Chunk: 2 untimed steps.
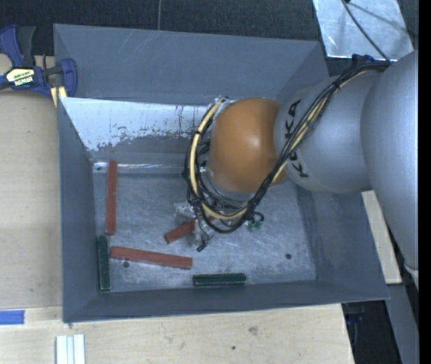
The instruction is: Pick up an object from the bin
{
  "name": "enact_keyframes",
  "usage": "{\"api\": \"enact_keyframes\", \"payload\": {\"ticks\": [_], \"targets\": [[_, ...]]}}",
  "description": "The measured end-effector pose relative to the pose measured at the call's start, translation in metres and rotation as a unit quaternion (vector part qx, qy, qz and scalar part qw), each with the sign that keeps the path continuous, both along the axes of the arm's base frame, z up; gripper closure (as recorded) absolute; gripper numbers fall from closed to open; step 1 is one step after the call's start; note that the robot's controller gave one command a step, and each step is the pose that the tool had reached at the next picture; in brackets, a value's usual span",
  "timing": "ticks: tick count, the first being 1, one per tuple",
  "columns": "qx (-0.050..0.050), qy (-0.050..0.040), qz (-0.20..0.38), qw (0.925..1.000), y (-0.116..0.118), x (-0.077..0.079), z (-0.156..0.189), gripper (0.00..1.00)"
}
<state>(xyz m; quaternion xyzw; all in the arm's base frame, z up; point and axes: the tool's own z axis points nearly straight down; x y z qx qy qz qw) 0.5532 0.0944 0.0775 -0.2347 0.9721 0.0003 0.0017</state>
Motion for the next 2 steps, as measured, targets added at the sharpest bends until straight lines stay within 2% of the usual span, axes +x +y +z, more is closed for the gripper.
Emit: {"api": "enact_keyframes", "payload": {"ticks": [1, 2], "targets": [[0.001, -0.0048, -0.007, 1.0000, 0.022, 0.022, 0.098, 1.00], [0.000, -0.0039, -0.014, 0.9999, 0.010, 0.018, 0.162, 1.00]]}}
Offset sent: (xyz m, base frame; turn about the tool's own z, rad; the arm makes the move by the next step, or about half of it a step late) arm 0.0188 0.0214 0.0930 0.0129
